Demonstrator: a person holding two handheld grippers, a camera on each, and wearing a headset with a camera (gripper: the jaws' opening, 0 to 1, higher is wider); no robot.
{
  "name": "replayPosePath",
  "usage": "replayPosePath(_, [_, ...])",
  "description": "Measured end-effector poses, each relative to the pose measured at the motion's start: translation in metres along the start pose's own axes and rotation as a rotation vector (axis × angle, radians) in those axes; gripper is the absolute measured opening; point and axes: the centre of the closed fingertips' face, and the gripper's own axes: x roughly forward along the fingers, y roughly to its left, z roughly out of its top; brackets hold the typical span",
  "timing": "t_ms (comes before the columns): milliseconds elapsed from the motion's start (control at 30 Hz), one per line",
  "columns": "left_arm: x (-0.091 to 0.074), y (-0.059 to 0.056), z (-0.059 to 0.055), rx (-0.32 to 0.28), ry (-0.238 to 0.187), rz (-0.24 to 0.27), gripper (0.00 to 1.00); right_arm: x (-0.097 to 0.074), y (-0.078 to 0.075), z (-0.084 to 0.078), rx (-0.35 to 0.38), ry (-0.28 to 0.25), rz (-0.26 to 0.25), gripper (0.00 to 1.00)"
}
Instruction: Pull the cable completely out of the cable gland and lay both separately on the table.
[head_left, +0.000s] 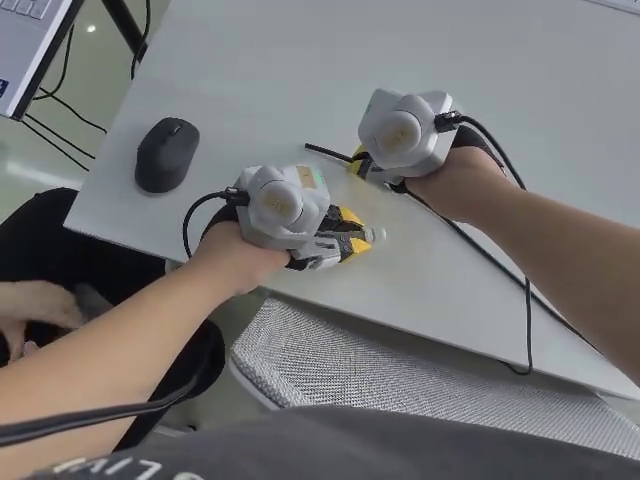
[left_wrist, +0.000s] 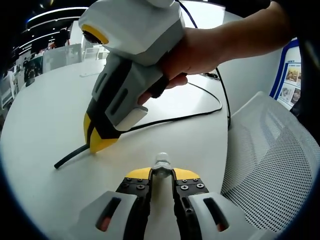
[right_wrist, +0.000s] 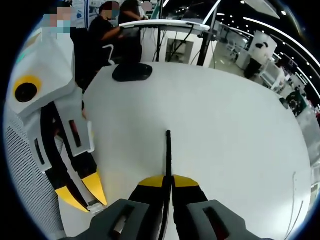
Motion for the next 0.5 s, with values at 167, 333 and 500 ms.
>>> replayPosePath(167, [-0.0004, -0.0004, 0.0002, -0.008, 0.002, -0.003, 0.16, 0.0001, -0.0005, 0.0000, 0.001, 0.002, -0.002, 0.01])
replayPosePath(333, [-0.0004, 0.0005, 0.0013, -0.015, 0.002, 0.000, 0.16, 0.0000, -0.0022, -0.0001, 0.005, 0.001, -0.004, 0.02])
replayPosePath(500, [0.0005, 0.0018, 0.0008, -0.015, 0.006, -0.002, 0.16, -0.0004, -0.0039, -0.0002, 0.025, -0.001, -0.010, 0.05])
